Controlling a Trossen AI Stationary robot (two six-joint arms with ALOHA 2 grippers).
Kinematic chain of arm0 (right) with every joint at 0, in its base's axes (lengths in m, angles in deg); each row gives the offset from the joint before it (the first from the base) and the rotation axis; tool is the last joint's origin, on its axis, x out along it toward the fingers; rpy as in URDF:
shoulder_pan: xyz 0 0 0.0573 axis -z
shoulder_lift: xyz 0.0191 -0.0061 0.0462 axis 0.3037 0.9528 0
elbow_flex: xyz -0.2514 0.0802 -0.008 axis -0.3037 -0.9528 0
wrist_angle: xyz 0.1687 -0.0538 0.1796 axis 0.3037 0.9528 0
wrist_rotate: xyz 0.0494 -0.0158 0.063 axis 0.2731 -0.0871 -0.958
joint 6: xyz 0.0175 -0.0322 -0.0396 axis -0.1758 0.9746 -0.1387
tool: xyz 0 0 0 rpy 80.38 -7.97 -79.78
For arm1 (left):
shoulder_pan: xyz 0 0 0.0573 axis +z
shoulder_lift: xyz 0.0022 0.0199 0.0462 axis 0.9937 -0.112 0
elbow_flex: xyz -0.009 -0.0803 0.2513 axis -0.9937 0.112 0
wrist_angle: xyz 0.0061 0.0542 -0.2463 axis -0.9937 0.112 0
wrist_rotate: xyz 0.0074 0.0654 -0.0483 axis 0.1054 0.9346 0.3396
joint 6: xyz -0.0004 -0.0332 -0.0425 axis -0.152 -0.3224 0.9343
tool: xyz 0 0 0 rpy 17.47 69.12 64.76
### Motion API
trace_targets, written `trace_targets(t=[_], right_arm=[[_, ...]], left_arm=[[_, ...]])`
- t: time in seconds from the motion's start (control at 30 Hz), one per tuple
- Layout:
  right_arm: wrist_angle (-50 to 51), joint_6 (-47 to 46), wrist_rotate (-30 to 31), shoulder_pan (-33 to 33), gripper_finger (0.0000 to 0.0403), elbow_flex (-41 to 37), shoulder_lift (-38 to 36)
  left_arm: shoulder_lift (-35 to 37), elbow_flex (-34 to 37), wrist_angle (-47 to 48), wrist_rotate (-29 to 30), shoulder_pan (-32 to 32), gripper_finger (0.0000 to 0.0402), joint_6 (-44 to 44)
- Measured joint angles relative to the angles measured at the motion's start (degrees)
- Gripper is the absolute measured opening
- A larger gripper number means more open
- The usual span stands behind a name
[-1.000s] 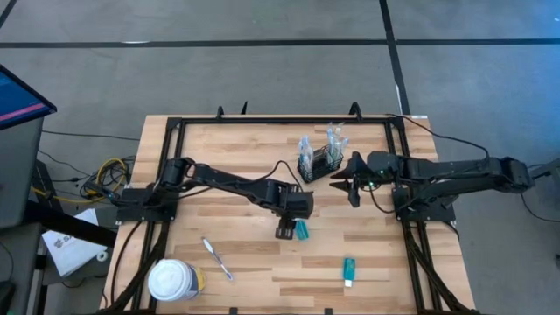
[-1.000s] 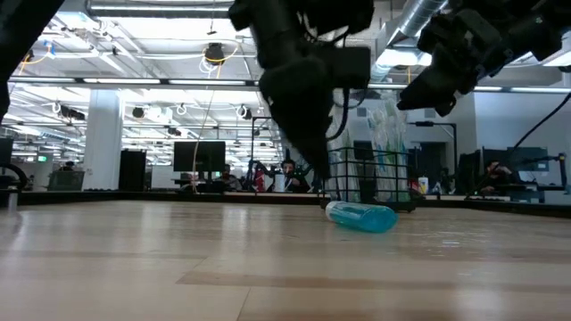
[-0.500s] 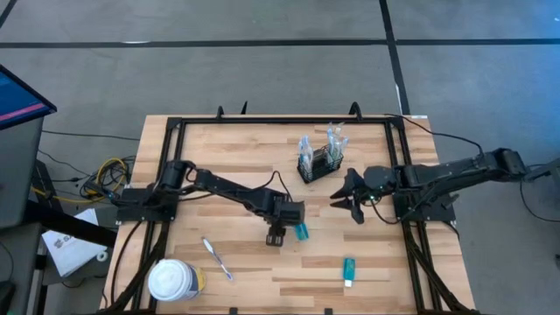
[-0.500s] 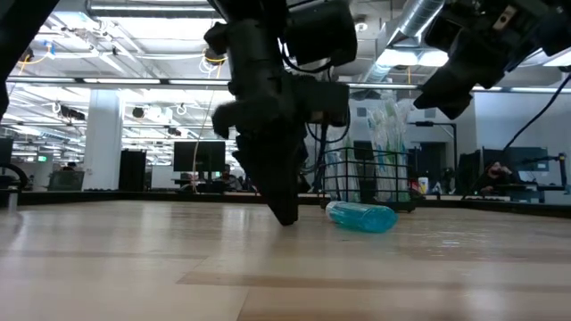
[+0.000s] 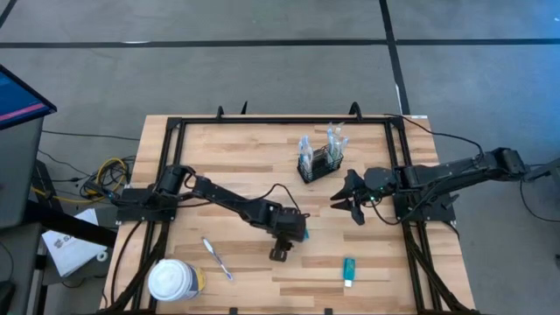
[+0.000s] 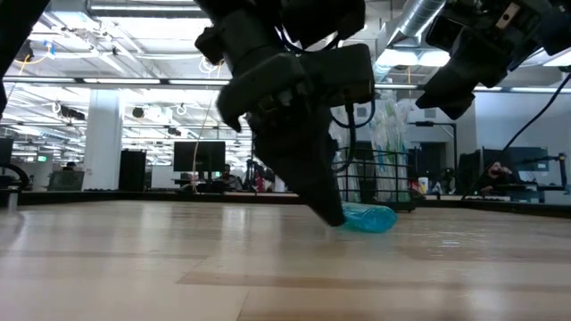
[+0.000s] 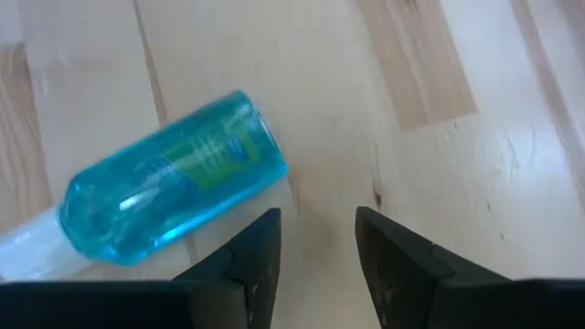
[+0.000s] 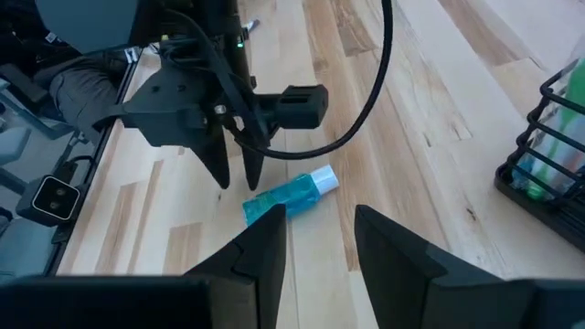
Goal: Pick & Place toothbrushing station
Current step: Put the mouthwash bottle into the mesh organizer
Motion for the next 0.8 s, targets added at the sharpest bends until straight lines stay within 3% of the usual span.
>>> trace_targets(t=[0.3, 0.53, 0.8], right_arm=[[-0.02, -0.18, 0.0, 0.02, 0.0122, 0.0, 0.0], [-0.03, -1.01, 0.04, -1.44, 0.0122, 0.0, 0.0], [-0.51, -1.02, 1.77, -3.59, 0.0122, 0.0, 0.0]], left_arm=[[0.0, 4.27, -20.83, 1.65, 1.85, 0.0131, -1.33], [0.63, 4.31, -20.25, 1.8, 2.69, 0.0131, 0.45], [3.93, 4.25, -15.99, -7.64, 1.72, 0.0122, 0.13]])
